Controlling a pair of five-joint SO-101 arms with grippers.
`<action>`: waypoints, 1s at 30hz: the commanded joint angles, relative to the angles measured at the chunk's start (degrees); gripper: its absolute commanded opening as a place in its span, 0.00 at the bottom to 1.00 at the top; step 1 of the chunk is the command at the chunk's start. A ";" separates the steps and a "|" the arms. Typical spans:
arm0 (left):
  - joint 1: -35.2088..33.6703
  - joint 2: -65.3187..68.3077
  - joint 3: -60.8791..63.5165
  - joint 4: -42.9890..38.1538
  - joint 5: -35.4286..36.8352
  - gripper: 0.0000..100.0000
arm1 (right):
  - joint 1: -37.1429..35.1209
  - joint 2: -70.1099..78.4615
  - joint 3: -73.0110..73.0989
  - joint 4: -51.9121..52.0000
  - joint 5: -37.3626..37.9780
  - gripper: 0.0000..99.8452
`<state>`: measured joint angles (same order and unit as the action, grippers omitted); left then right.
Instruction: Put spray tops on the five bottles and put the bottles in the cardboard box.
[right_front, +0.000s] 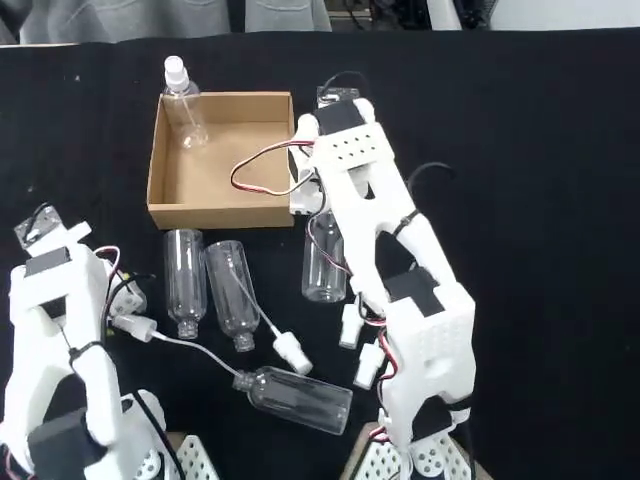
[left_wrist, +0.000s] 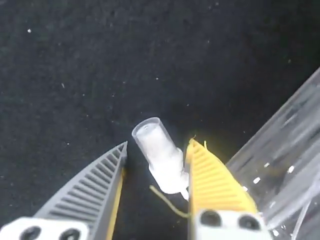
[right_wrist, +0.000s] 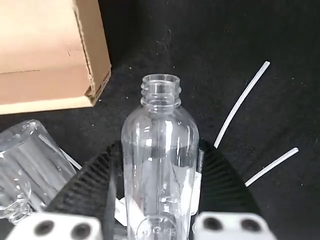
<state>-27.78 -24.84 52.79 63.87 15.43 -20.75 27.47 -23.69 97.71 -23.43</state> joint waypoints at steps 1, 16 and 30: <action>-0.31 2.37 -0.84 -0.97 0.44 0.17 | 0.88 -0.48 -3.65 -0.62 0.62 0.10; 1.80 10.20 -0.84 -4.04 0.44 0.17 | 0.88 -0.48 -3.65 -0.62 0.62 0.10; 1.36 10.20 -0.84 -3.96 0.44 0.16 | 0.88 -0.48 -3.65 -0.62 0.62 0.10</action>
<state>-27.34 -15.43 52.44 61.14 15.43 -20.75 27.47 -23.69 97.71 -23.43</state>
